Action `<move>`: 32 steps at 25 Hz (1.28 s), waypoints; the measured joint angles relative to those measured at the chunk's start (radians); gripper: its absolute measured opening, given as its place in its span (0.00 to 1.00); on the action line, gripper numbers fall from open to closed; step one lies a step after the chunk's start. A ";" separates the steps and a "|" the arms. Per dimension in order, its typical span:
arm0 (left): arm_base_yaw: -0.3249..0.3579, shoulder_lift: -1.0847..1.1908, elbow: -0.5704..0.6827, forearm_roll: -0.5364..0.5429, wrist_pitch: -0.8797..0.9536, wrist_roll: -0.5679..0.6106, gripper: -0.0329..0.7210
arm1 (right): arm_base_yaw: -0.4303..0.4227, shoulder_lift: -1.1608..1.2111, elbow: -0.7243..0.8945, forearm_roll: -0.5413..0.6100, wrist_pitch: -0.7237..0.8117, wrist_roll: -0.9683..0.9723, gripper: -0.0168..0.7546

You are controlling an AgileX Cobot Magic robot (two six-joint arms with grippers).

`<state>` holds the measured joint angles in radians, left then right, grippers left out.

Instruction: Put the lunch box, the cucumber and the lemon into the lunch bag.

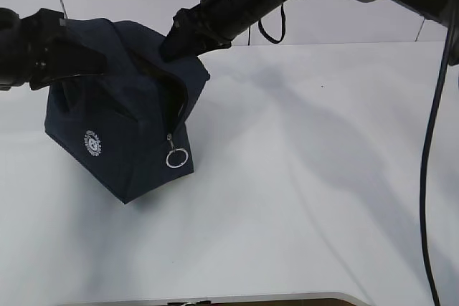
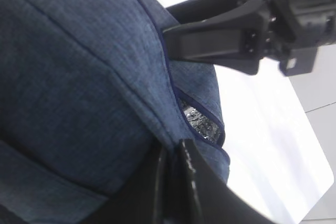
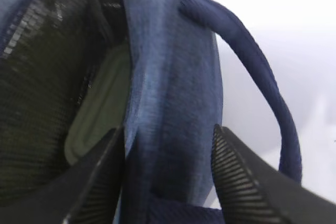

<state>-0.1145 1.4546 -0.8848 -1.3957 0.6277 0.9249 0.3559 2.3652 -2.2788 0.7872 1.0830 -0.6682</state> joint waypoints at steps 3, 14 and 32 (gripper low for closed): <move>0.000 0.000 0.000 0.000 0.000 0.000 0.05 | 0.000 0.001 0.000 0.000 0.008 0.000 0.52; -0.001 0.000 0.000 0.000 0.002 0.015 0.05 | 0.000 -0.003 0.000 -0.002 0.101 -0.034 0.07; -0.192 0.003 -0.044 -0.044 -0.072 0.116 0.05 | 0.000 -0.287 0.262 -0.270 0.075 0.046 0.06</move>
<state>-0.3064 1.4576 -0.9292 -1.4392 0.5559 1.0413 0.3564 2.0786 -2.0172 0.5168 1.1584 -0.6221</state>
